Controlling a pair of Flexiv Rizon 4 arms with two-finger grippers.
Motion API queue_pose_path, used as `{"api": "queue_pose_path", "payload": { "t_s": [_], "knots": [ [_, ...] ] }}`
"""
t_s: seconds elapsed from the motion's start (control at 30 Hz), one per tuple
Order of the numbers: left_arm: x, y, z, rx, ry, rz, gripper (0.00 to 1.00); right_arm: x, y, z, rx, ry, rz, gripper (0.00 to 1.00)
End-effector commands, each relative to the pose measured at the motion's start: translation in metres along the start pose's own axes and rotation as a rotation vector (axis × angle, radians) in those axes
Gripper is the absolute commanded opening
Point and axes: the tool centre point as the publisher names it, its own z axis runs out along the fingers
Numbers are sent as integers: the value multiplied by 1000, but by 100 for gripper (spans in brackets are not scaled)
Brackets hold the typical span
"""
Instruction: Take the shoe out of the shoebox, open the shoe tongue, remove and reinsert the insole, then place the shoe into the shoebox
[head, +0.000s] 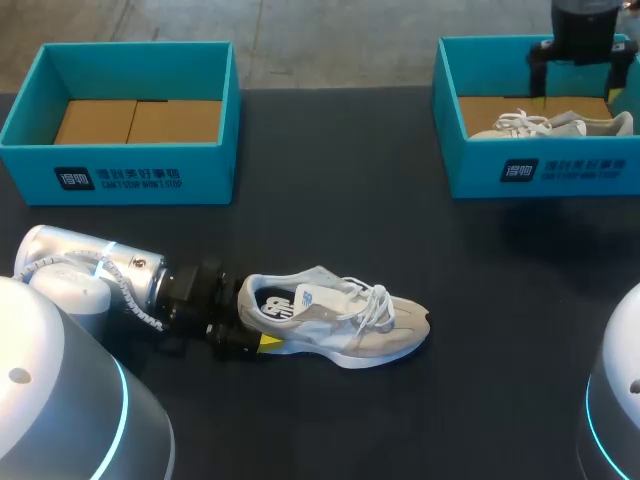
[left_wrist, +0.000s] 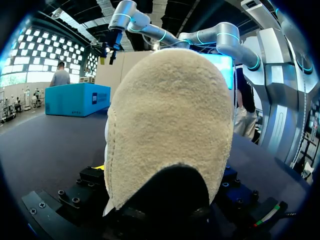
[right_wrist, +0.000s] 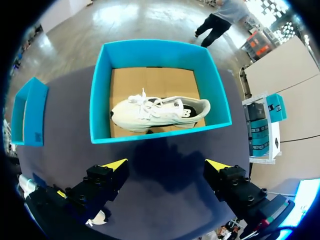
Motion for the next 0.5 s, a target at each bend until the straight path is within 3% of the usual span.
{"api": "queue_pose_path", "payload": {
  "t_s": [0.03, 0.17, 0.5],
  "knots": [
    [-3, 1, 1, -2, 2, 0, 0, 11, -10, -13, -11, -12, 17, 100],
    [-3, 1, 1, -2, 2, 0, 0, 27, -19, -17, 16, -22, 54, 100],
    [-3, 1, 1, -2, 2, 0, 0, 75, -48, -32, -1, -6, 177, 100]
  ]
}}
